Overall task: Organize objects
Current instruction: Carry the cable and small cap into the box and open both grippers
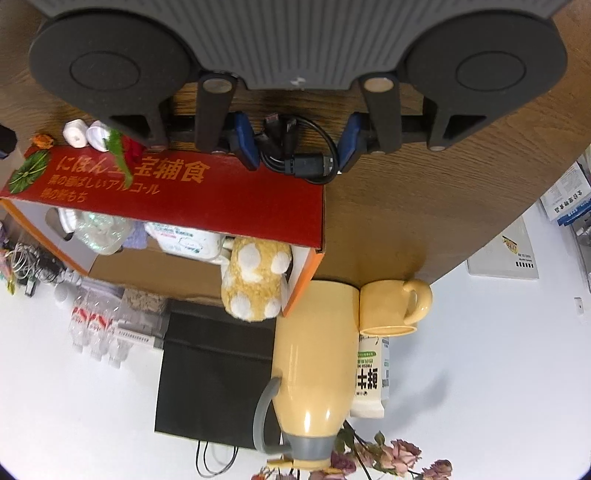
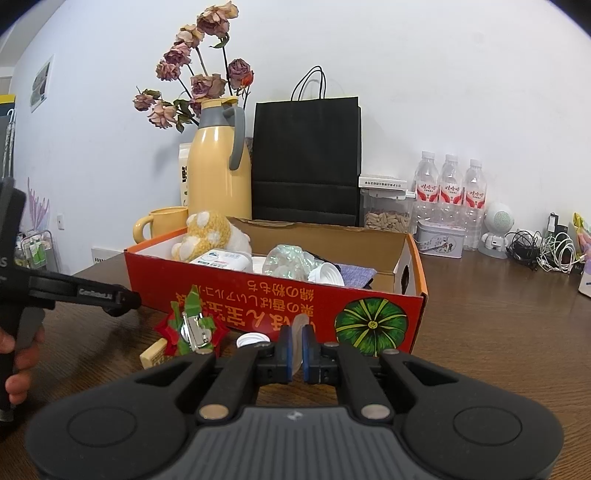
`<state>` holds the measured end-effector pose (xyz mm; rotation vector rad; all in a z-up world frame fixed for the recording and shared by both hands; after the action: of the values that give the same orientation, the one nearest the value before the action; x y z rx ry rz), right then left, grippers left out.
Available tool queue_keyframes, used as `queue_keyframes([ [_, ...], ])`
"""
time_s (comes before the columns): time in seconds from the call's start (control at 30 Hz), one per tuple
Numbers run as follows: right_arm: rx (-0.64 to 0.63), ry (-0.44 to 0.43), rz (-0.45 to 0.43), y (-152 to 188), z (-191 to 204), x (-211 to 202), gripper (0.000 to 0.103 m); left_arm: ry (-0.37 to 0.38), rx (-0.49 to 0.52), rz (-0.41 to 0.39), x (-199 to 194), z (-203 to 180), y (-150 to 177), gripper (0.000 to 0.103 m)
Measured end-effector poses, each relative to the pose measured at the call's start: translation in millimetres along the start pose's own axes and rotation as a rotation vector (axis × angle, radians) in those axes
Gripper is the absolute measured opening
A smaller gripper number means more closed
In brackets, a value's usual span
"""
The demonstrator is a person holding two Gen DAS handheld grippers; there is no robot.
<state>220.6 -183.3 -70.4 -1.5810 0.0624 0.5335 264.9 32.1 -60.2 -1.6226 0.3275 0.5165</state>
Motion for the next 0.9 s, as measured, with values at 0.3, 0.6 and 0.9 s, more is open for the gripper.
queue_keyframes([
  [0.3,-0.024,0.002,-0.031,-3.6,5.0,-5.9,0.004,0.048,-0.006,-0.104,-38.9,-11.9,-12.4,0.047],
  [0.6,-0.01,-0.015,-0.085,-26.5,8.1,-10.6,0.004,0.143,0.059,-0.2,-63.2,-58.9,-48.7,0.047],
  [0.9,0.0,-0.005,-0.14,-60.9,0.6,2.5,0.004,0.179,0.085,-0.241,-51.7,-96.7,-76.9,0.047],
])
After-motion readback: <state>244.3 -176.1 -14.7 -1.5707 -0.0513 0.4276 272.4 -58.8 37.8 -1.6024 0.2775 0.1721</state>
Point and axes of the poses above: each gripper's, at about its wrist camera, not at the fingertips, and x roughly the way its jaws point, z to its left, y to its underside, the point moved 8 cm from there along x, roughly the way its jaws point, and after that the axes turned 2 degrees about -y, right-handed, at the moved point
